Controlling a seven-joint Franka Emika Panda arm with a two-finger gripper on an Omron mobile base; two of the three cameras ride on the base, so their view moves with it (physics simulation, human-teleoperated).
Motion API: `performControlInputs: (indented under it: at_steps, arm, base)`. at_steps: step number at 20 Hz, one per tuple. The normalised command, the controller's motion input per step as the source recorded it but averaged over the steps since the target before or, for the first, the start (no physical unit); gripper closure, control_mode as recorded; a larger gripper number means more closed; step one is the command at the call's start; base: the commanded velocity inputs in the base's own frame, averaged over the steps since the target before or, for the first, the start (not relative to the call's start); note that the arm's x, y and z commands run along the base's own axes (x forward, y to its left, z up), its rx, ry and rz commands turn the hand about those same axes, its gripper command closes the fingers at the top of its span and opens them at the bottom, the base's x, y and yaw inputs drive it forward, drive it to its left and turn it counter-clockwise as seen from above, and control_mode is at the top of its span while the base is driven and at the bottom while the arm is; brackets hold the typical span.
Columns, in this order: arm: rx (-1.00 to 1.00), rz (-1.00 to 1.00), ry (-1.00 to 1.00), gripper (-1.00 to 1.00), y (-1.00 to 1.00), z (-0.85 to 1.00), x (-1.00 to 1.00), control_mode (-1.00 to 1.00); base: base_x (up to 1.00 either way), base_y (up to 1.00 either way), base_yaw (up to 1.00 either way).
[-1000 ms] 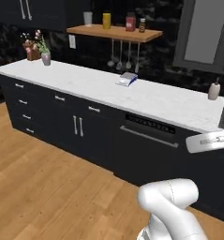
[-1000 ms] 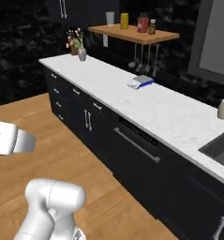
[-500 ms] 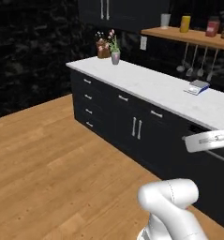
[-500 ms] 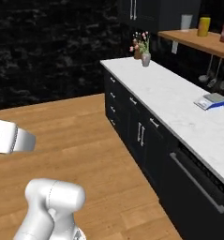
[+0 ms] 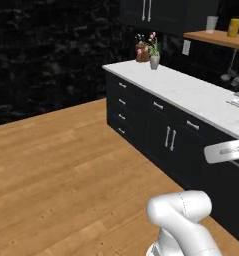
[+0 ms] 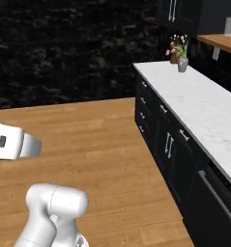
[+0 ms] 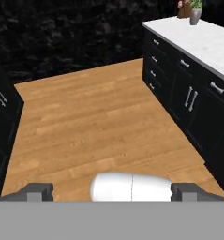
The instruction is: Gather all objects into one cabinet and sort the glasses and bowls to opposite sides.
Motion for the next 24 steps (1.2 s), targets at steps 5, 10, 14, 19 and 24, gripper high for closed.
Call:
performControlInputs:
  at_steps: [5, 10, 14, 19, 24]
  arm:
    - [0.00, 0.00, 0.00, -1.00, 0.00, 0.00, 0.00, 1.00]
    - [0.00, 0.00, 0.00, -1.00, 0.00, 0.00, 0.00, 1.00]
    - [0.00, 0.00, 0.00, -1.00, 0.00, 0.00, 0.00, 1.00]
    - [0.00, 0.00, 0.00, -1.00, 0.00, 0.00, 0.00, 1.00]
    - [0.00, 0.00, 0.00, -1.00, 0.00, 0.00, 0.00, 1.00]
  base:
    - [0.00, 0.00, 0.24]
    - [0.13, 0.00, 0.37]
    - [0.06, 0.00, 0.17]
    - [0.00, -0.04, 0.00]
    - [0.11, -0.55, 0.00]
